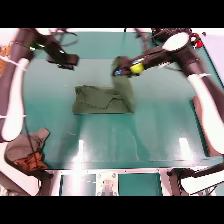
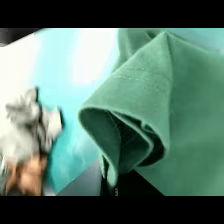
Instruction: Fold the shirts.
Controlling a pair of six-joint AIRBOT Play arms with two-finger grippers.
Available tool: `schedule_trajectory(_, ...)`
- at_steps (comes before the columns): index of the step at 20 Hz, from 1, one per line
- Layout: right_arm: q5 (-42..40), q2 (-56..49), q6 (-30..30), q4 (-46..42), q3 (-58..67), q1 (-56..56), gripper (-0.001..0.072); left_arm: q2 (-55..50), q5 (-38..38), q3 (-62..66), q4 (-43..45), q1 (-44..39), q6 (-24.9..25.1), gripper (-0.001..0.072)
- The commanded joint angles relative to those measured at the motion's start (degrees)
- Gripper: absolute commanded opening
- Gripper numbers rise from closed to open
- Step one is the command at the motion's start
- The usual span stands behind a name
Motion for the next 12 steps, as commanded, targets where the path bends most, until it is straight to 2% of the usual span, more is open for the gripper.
schedule_trajectory(1,-26.6,-8.1,0.5,1.1,-1.7,14.8,0.0032,4.2,-1.2,-0.4,1.8,6.4,3.1,0.0024)
schedule_trajectory(2,-34.2,-11.5,0.5,2.6,-1.5,18.5,0.0151,4.4,-1.5,-0.4,1.8,7.5,3.7,0.0024)
schedule_trajectory(3,-42.0,-14.9,0.5,4.2,-1.0,21.8,0.0387,4.5,-1.9,-0.4,1.8,8.4,4.2,0.0024)
schedule_trajectory(4,-45.8,-17.1,0.5,4.5,-0.1,23.7,0.0504,4.5,-2.2,-0.4,1.8,9.0,5.0,0.0024)
schedule_trajectory(6,-46.6,-17.7,0.5,4.0,0.6,23.2,0.0489,4.5,-2.4,-0.5,1.8,9.7,5.2,0.0024)
schedule_trajectory(7,-44.1,-16.6,0.5,3.7,0.6,21.2,0.0489,4.5,-2.6,-0.5,1.7,10.0,6.3,0.0024)
schedule_trajectory(12,-18.6,-9.2,0.9,-3.1,0.5,2.4,0.049,4.5,-1.7,-0.5,1.6,10.0,6.6,0.0024)
